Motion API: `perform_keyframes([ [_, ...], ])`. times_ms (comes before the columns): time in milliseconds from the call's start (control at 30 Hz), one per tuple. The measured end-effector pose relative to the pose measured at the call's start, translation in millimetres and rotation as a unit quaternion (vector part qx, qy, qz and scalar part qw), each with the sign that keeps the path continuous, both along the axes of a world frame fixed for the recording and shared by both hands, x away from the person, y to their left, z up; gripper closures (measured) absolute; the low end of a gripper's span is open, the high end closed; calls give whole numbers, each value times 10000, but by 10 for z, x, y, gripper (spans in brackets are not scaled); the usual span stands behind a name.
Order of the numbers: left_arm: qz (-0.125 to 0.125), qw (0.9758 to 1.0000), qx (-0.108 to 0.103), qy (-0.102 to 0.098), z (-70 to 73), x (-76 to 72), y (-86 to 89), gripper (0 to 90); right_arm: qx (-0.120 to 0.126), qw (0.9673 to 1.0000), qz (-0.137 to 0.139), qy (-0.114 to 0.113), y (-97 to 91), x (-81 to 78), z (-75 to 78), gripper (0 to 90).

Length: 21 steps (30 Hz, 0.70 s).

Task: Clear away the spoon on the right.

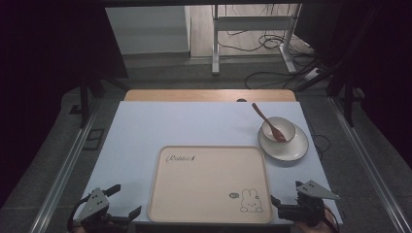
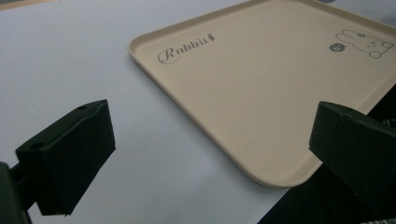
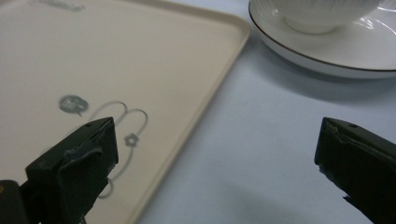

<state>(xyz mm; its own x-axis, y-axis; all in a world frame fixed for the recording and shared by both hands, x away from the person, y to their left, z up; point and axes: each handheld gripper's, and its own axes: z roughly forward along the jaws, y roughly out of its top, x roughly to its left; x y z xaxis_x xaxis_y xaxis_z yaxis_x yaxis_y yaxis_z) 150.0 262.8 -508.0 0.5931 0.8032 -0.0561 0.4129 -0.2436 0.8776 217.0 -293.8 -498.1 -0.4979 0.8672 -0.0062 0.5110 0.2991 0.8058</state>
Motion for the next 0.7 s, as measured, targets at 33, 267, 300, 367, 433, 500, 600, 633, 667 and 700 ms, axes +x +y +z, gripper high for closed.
perform_keyframes([
  [33, -5, 10000, 3, 0, 0, -1, 0, 0, -78, 10000, -4, 15, 4, -2, -5, 0],
  [267, -20, 10000, -10, 7, -2, 1, 8, 0, -293, 9994, 156, -104, 24, -26, 15, 0],
  [300, -20, 10000, -10, 8, -2, 1, 7, 0, -288, 9993, 176, -133, 25, -23, 14, 0],
  [367, -22, 10000, -8, 12, -2, 3, 5, 0, -268, 9993, 197, -151, 20, -21, 14, 0],
  [433, -23, 10000, -7, 14, -2, 3, 3, 0, -261, 9993, 193, -164, 10, -17, 14, 0],
  [500, -23, 10000, -7, 15, -2, 4, 2, 0, -205, 9995, 207, -150, 0, -13, 14, 0],
  [600, -23, 10000, -11, 15, -2, 4, 4, 0, -177, 9995, 211, -147, -7, -10, 15, 0],
  [633, -23, 10000, -11, 14, -2, 3, 4, 0, -173, 9995, 215, -148, -7, -10, 16, 0],
  [667, -22, 10000, -10, 13, -2, 3, 4, 0, -176, 9995, 219, -151, -7, -9, 16, 0],
  [700, -21, 10000, -11, 12, -2, 3, 5, 0, -177, 9995, 232, -156, -7, -8, 17, 0],
])
